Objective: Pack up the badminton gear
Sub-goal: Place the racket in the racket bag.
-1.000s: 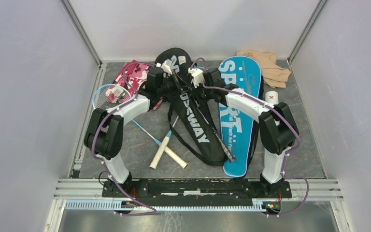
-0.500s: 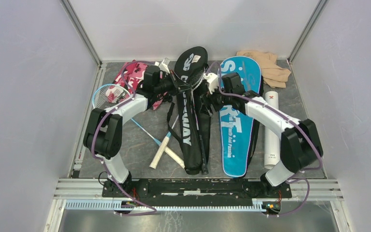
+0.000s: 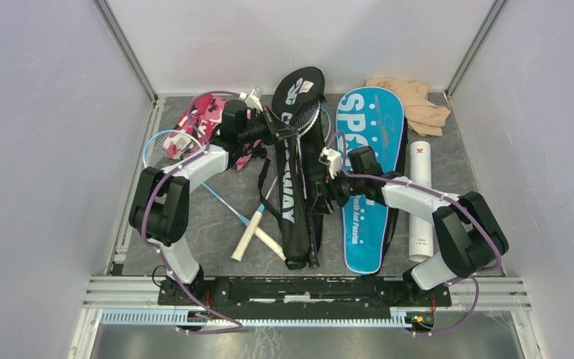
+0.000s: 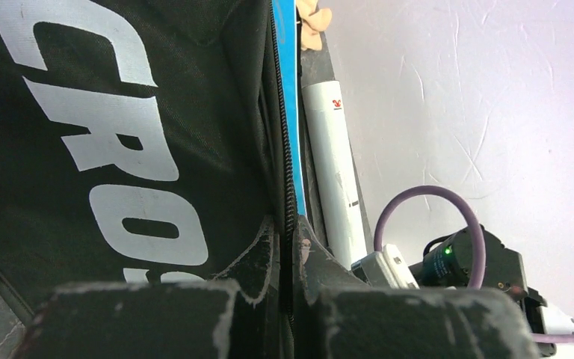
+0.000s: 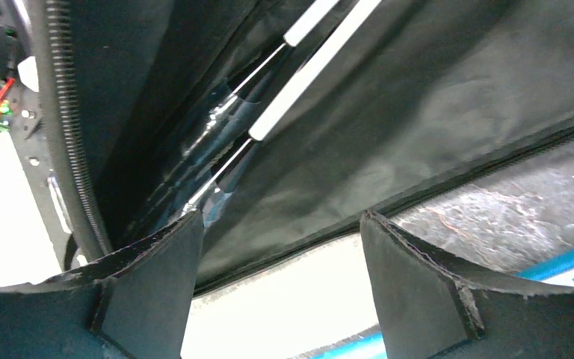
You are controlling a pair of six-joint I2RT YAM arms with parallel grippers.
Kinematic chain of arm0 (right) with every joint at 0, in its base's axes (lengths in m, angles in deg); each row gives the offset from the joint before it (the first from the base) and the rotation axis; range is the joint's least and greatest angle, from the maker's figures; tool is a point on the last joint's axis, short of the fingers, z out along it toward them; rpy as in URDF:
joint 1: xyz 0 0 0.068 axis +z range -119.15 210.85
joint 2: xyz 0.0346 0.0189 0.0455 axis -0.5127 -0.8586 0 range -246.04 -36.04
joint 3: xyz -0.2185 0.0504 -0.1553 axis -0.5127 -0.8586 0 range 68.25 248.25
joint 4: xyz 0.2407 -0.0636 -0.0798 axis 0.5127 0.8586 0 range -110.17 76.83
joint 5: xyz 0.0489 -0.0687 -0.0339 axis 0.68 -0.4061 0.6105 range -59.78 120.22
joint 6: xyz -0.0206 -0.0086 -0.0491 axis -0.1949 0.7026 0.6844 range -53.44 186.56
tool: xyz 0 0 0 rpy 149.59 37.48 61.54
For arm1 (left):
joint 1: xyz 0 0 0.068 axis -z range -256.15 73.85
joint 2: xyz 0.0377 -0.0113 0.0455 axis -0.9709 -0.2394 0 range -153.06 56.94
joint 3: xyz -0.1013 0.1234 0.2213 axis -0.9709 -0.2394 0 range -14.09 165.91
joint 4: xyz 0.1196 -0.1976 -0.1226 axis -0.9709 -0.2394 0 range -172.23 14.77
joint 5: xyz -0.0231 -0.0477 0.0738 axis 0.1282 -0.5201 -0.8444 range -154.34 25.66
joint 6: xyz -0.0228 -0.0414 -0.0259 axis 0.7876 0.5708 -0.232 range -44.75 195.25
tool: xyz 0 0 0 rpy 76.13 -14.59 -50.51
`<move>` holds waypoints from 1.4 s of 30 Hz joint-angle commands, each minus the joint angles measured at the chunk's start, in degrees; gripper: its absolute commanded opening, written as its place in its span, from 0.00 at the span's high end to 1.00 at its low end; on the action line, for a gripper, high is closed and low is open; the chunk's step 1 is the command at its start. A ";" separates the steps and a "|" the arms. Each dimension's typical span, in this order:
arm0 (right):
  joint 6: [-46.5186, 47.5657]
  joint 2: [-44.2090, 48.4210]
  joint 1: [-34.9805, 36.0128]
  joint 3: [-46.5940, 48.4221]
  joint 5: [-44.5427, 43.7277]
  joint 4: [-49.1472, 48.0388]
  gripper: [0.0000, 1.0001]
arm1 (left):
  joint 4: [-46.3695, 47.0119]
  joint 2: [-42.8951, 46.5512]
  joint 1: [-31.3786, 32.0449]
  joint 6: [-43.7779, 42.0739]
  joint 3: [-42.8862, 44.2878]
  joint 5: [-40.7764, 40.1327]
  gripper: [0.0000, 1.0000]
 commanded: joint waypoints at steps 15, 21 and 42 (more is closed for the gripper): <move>-8.69 2.78 3.92 -6.76 5.55 -14.29 0.29 | 10.88 -0.82 -0.38 0.48 2.66 2.70 0.98; -9.88 1.12 5.81 -7.35 7.58 -16.91 0.44 | 9.39 -0.40 -0.30 0.82 2.63 1.15 0.98; -7.93 -4.83 6.17 4.67 4.18 -9.22 1.00 | 9.79 -1.73 0.91 -2.24 -0.18 3.38 0.98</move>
